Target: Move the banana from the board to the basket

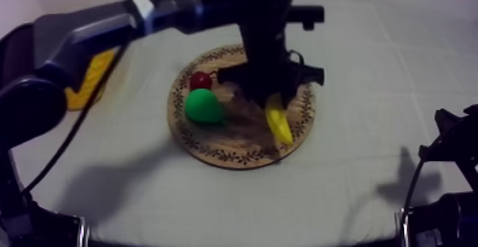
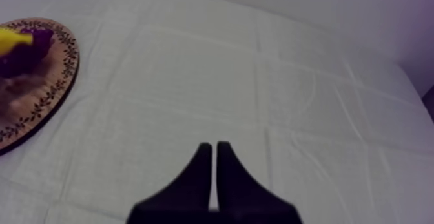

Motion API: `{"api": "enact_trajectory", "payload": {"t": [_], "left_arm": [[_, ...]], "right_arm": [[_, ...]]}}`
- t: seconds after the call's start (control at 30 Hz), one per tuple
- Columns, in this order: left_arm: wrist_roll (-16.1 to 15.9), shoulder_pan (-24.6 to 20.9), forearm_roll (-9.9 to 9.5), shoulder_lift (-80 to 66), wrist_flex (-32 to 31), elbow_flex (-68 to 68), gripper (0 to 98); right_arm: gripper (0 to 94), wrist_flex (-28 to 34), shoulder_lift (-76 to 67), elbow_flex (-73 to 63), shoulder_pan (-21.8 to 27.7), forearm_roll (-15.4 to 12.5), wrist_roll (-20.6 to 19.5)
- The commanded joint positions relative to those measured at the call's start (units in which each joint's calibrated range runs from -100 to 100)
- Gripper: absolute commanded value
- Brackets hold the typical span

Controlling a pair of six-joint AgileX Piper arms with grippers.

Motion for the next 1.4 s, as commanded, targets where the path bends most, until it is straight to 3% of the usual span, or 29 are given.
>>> {"api": "enact_trajectory", "payload": {"t": [0.0, 0.17, 0.47, 0.77, 1.07, 1.37], "left_arm": [[-0.3, -1.4, -0.9, -5.0, 1.0, 0.0, 32.7], [-1.7, -7.2, -2.5, -13.3, 1.7, 4.4, 32.8], [-5.2, -21.6, -6.03, -24.1, 1.8, 14.5, 33.7], [-9.4, -35.4, -8.53, -25.9, 1.8, 18.3, 35.5], [-11.6, -41.4, -10.24, -20.5, 0.6, 17.2, 36.4], [-12.2, -42.7, -10.38, -18.4, -4.1, 23.9, 36.4]], "right_arm": [[0.6, 0.0, 0.0, 0.0, 0.0, 0.0, 0.0], [0.6, 0.0, 0.0, 0.0, 0.0, 0.0, 0.0], [0.6, 0.0, 0.0, 0.0, 0.0, 0.0, 0.0], [0.6, 0.0, 0.0, 0.0, 0.0, 0.0, 0.0], [0.6, 0.0, 0.0, 0.0, 0.0, 0.0, 0.0], [0.6, 0.0, 0.0, 0.0, 0.0, 0.0, 0.0]]}}
